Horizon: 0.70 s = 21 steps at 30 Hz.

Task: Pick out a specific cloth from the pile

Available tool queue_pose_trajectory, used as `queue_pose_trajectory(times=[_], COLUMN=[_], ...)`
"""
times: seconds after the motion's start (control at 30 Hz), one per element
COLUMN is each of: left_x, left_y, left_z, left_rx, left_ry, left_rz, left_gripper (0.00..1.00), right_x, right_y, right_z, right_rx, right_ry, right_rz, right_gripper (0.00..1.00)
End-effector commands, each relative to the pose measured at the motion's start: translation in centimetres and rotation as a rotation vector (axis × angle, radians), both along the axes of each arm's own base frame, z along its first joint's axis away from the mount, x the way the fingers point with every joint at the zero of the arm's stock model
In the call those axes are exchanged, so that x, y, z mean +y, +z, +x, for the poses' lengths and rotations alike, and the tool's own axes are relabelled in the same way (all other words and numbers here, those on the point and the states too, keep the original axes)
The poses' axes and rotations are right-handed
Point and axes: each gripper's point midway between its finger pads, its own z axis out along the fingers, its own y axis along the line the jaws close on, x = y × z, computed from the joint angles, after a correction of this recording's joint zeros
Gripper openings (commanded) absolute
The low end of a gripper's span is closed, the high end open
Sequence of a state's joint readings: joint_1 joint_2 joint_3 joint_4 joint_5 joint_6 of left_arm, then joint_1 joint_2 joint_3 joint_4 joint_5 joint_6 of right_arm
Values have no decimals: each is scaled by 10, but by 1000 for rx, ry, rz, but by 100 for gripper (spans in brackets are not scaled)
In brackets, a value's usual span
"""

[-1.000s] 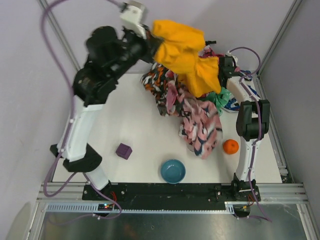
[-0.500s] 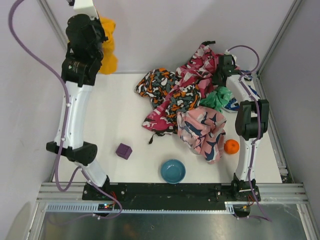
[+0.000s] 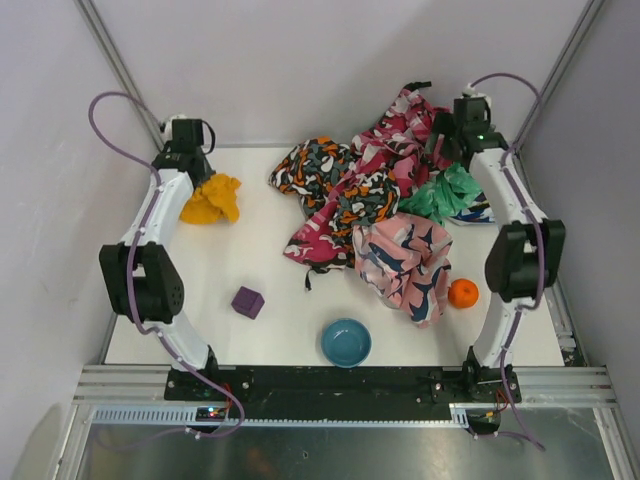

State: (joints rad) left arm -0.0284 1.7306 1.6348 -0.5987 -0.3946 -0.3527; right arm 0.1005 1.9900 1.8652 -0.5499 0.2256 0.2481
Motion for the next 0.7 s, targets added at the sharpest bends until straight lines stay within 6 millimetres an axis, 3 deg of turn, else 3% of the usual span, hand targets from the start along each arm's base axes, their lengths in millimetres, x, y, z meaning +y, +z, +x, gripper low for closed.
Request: queue_pose_trajectory(times=[0.0,0.03,0.07,0.1,0.17,0.23,0.4,0.53,0.67], left_x=[-7,-10,-15,-20,-31,-42,-90,-104,-104], left_y=[-39,-50,-56,-59,-41,-13,55,73,82], left_z=[-4,-8,-12,-16,-25,-40,-93,-132,-154], left_rx=[10,36,54,63,28,-33,-190,-264,-313], left_ry=[64,53,37,20,-19,-64,-253,-301,-313], left_rz=[-149,-167,-187,-206,-239,-252,-253,-266,-293], left_gripper=[8,29,61,80,95,98,100,100,100], right_x=[-6,-5,-4,-2,2,2,-10,-16,-18], right_y=[112,117,133,135,148,156,134,110,93], right_z=[-37,-45,-55,-64,-82,-107,-155,-181,-194], right_rx=[-231,-247,-288,-302,-370,-422,-403,-323,-294], right_ry=[-11,-7,-3,4,25,26,-47,-80,-83], right_rz=[12,25,41,60,93,114,138,127,119], right_gripper=[99,99,99,99,99,99,99,99,99])
